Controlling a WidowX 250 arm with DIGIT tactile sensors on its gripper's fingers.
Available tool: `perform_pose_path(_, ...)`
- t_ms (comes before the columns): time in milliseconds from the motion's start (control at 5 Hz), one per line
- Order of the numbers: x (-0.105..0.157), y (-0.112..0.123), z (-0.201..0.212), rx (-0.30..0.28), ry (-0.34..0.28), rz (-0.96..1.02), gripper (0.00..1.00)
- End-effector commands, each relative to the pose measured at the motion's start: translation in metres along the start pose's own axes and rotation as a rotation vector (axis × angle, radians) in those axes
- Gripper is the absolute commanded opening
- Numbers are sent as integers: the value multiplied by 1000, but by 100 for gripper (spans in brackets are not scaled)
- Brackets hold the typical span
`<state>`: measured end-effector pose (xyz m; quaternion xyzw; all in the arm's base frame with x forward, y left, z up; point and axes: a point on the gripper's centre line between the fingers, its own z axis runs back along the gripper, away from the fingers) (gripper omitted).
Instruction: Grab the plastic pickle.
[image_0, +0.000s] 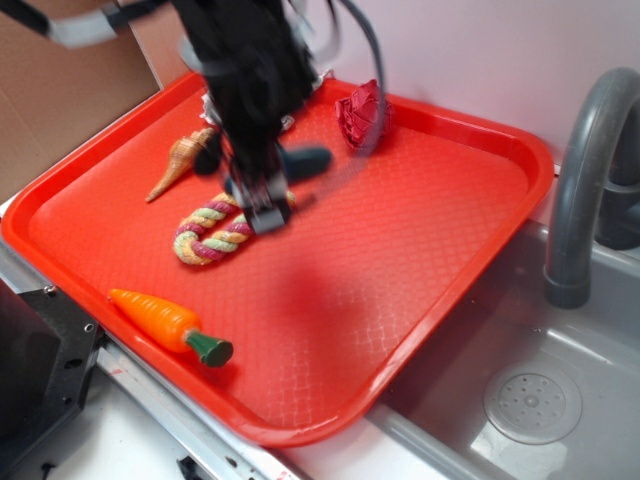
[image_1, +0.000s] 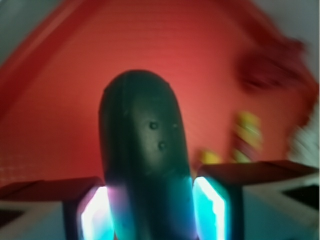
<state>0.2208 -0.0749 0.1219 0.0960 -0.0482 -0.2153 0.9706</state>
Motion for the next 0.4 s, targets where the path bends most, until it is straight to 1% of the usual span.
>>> perform_pose_path(0, -29, 28, 97, 57, -61, 520, 0)
perform_pose_path(200, -33, 20, 102, 89, -70, 682, 0)
